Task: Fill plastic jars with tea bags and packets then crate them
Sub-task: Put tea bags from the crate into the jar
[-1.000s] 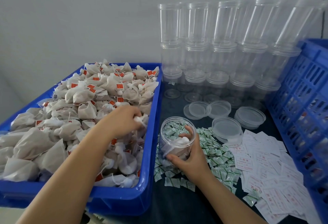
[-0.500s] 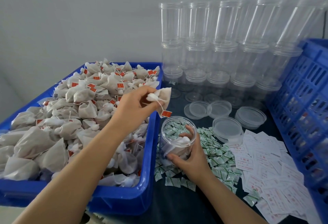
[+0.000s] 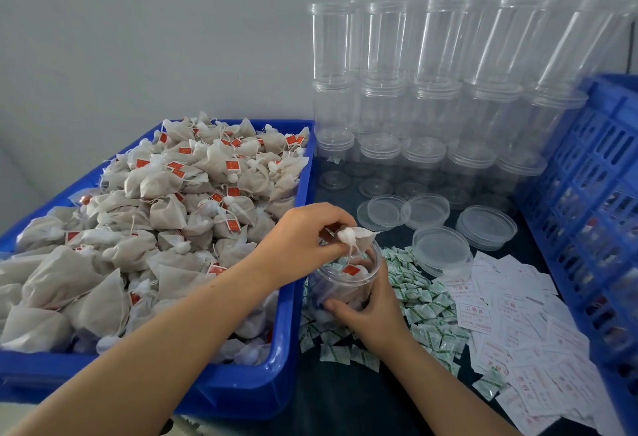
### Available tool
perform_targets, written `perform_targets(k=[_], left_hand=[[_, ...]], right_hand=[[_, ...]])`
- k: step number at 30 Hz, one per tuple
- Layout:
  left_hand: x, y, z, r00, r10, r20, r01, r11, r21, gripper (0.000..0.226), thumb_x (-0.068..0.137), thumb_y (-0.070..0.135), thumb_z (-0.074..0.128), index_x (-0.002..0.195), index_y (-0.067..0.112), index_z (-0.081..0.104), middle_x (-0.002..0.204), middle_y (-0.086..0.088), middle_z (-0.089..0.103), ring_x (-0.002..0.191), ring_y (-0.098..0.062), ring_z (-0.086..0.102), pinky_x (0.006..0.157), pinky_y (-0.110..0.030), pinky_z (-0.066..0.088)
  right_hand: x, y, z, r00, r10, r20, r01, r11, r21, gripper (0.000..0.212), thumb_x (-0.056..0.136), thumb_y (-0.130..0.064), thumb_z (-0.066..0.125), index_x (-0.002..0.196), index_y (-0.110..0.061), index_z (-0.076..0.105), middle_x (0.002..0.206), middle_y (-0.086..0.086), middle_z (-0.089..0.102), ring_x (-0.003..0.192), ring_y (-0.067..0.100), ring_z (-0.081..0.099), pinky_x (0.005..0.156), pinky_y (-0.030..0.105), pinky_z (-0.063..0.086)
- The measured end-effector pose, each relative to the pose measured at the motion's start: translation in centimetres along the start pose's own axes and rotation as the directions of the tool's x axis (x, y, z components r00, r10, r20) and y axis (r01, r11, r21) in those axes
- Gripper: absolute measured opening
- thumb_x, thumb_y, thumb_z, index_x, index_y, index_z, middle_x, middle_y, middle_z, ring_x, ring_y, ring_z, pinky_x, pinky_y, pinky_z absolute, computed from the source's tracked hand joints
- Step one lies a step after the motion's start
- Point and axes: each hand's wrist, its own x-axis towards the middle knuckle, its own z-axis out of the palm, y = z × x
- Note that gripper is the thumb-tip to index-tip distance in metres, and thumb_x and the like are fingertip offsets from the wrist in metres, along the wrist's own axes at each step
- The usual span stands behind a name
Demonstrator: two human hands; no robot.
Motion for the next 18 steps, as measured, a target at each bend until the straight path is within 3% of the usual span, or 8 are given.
perform_targets(k=[8, 11, 15, 18], left_hand=[[-0.04, -0.16, 0.07, 1.000, 0.024, -0.020, -0.022, 0.997, 0.073, 0.023, 0.080, 0.012, 0.072, 0.103, 0.014, 0.068, 0.095, 0.006, 0.066, 0.084, -0.004, 0.056, 0.077, -0.019, 0.047], [-0.13, -0.38, -0.09, 0.997, 0.015, -0.077, -0.005, 0.991, 0.133, 0.022, 0.080, 0.013, 0.070, 0.102, 0.017, 0.068, 0.093, 0.009, 0.064, 0.084, -0.005, 0.055, 0.076, -0.026, 0.048], [-0.16, -0.40, -0.30, 0.998, 0.009, -0.067, 0.000, 0.991, 0.132, 0.023, 0.078, 0.015, 0.070, 0.101, 0.017, 0.068, 0.091, 0.010, 0.064, 0.083, -0.005, 0.056, 0.077, -0.029, 0.048], [-0.12, -0.34, -0.48, 0.999, 0.043, -0.027, -0.039, 0.988, 0.149, 0.024, 0.076, 0.014, 0.072, 0.099, 0.017, 0.069, 0.089, 0.009, 0.066, 0.082, -0.005, 0.056, 0.077, -0.026, 0.047]], right_hand=[[-0.13, -0.20, -0.09, 1.000, 0.014, 0.004, -0.015, 1.000, 0.017, 0.092, 0.059, -0.044, 0.083, 0.125, -0.076, 0.029, 0.119, -0.027, 0.055, 0.113, -0.007, 0.057, 0.082, 0.008, 0.048], [-0.10, -0.25, -0.05, 1.000, 0.028, 0.001, -0.028, 1.000, 0.007, 0.091, 0.057, -0.049, 0.082, 0.129, -0.069, 0.030, 0.127, -0.014, 0.052, 0.114, -0.008, 0.055, 0.083, 0.007, 0.046], [-0.07, -0.08, -0.01, 0.999, 0.034, 0.011, -0.035, 0.999, 0.009, 0.094, 0.057, -0.049, 0.083, 0.135, -0.058, 0.030, 0.129, -0.010, 0.053, 0.115, -0.004, 0.057, 0.087, 0.009, 0.046], [-0.13, -0.25, -0.01, 1.000, 0.029, 0.011, -0.029, 1.000, 0.012, 0.093, 0.058, -0.048, 0.083, 0.131, -0.067, 0.030, 0.129, -0.013, 0.053, 0.116, -0.005, 0.056, 0.086, 0.008, 0.046]])
